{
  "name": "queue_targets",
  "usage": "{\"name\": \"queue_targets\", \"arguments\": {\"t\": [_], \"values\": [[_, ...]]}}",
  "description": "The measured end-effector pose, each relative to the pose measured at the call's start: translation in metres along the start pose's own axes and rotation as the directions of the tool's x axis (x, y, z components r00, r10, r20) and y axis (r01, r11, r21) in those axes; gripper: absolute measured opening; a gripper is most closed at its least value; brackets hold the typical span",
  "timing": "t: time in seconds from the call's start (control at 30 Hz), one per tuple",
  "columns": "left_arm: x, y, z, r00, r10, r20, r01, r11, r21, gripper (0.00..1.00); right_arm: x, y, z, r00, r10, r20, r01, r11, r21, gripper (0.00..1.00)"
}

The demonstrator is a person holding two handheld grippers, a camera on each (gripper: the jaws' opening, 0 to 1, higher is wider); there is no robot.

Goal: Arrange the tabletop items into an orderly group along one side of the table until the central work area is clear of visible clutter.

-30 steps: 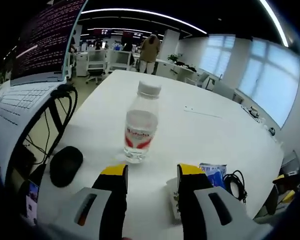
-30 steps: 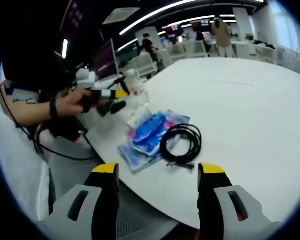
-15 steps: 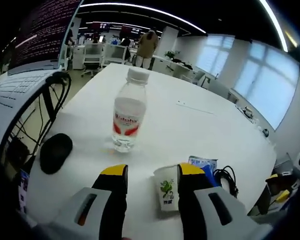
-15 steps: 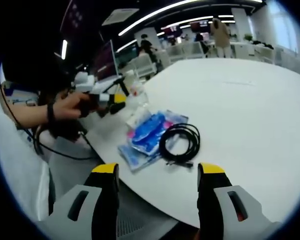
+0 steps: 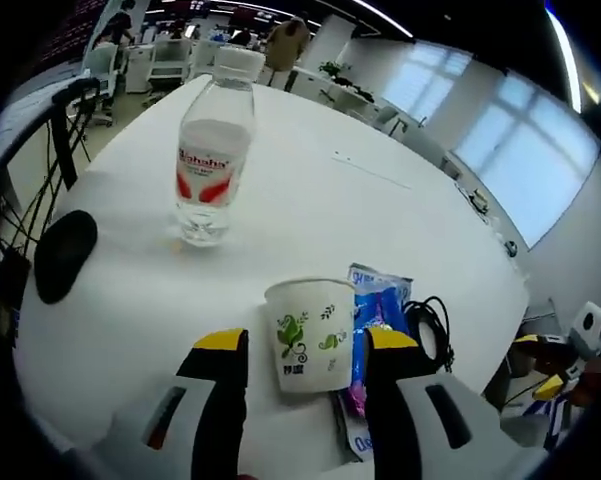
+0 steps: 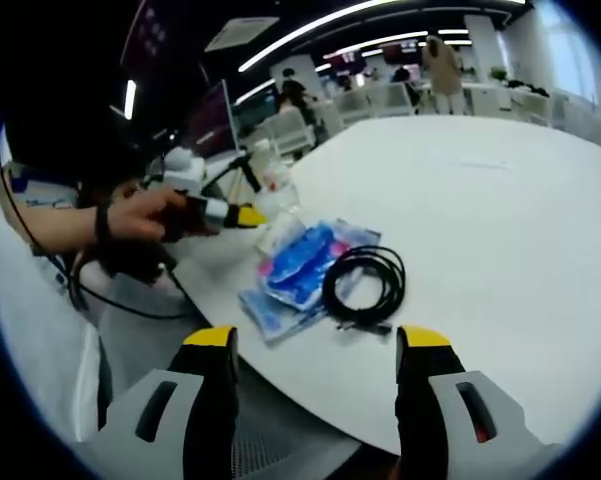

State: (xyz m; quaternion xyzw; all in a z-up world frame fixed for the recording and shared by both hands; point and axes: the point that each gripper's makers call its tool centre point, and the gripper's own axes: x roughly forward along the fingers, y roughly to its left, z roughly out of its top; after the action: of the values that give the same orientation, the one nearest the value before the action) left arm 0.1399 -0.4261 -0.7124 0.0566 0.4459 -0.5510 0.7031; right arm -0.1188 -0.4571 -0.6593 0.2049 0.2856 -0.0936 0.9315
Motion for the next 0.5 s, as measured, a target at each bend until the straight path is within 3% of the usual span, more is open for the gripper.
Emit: {"name": "queue_targets", "arguments": {"t": [0.5], "values": [[0.026, -0.01, -0.018, 0.996, -0.016, -0.085, 0.018, 1.0, 0.018, 0.46, -0.008, -0.009, -0.007, 1.0, -0.024, 0.0, 0.024, 0.999, 0.025, 0.63]]}}
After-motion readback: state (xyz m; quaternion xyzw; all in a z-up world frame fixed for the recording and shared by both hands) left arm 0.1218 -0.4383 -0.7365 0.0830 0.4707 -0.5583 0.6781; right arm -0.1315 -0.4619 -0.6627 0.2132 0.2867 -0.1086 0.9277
